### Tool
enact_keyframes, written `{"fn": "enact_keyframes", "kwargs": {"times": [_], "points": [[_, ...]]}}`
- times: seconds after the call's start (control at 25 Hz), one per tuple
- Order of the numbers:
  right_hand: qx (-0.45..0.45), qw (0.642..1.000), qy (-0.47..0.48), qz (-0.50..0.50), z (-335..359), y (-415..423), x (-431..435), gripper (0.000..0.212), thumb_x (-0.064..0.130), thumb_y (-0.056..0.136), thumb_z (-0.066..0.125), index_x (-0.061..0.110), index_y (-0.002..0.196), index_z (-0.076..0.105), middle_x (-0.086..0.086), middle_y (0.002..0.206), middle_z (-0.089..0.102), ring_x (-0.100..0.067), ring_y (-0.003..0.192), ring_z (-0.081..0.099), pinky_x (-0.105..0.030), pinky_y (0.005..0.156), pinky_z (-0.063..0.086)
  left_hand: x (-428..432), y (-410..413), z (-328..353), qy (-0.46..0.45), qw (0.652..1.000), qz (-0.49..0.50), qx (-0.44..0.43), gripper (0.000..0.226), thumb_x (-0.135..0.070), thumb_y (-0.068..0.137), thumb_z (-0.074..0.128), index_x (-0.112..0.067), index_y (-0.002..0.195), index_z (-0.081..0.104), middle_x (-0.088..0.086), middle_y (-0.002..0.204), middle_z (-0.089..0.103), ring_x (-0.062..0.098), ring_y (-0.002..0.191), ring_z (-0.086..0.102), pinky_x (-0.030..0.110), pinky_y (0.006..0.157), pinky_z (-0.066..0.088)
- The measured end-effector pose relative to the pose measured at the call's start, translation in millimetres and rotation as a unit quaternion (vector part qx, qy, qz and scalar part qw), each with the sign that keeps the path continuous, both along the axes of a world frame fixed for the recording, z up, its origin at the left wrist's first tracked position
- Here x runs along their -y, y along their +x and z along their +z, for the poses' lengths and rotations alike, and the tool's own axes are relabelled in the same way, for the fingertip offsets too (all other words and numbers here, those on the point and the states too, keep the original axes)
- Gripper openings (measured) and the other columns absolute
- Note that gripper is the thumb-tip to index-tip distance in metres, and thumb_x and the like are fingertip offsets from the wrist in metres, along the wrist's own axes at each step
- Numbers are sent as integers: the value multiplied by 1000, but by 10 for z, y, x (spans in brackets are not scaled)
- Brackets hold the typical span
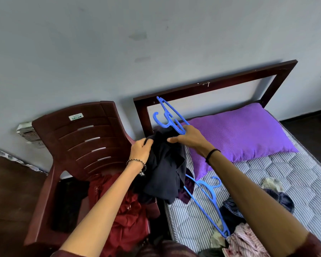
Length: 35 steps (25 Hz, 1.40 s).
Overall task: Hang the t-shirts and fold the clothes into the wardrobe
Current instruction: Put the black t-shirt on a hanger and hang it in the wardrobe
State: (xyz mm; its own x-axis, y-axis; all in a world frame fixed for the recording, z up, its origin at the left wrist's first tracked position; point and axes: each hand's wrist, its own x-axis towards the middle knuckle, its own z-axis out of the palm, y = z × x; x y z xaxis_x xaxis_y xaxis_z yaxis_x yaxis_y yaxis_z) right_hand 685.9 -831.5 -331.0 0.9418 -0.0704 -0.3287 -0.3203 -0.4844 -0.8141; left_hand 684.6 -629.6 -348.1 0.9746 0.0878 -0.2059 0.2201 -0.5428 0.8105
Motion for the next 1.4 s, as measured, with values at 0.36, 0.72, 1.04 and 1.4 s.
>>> {"fn": "enact_keyframes", "kwargs": {"times": [0.36,0.72,1.04,1.4], "points": [[23,996,88,15,-189,-166,-407,30,9,73,80,5,89,55,-4,75,57,-20,66,57,-48,65,54,207,170,551,54,996,-72,1,25,-26,88,66,-5,74,67,12,74,62,19,66,48,28,55,35],[105,985,131,33,-171,-236,-470,31,19,76,76,1,94,59,-6,84,57,-14,77,55,-35,76,48,-148,145,624,17,963,-249,-100,37,-11,70,82,-15,105,69,11,100,72,20,89,67,35,84,54],[127,970,202,-52,51,-117,-366,42,12,92,67,23,65,38,9,54,37,-7,49,34,-19,49,33,-678,60,83,290,938,-162,-97,31,-43,92,62,-16,104,70,11,105,70,32,101,66,37,82,52],[52,984,168,-18,-69,-166,-195,37,9,80,81,18,64,49,-1,89,66,-3,55,49,-16,54,39,-620,77,326,-120,987,49,-96,17,-28,94,62,-19,82,68,0,82,68,12,73,62,19,62,47]]}}
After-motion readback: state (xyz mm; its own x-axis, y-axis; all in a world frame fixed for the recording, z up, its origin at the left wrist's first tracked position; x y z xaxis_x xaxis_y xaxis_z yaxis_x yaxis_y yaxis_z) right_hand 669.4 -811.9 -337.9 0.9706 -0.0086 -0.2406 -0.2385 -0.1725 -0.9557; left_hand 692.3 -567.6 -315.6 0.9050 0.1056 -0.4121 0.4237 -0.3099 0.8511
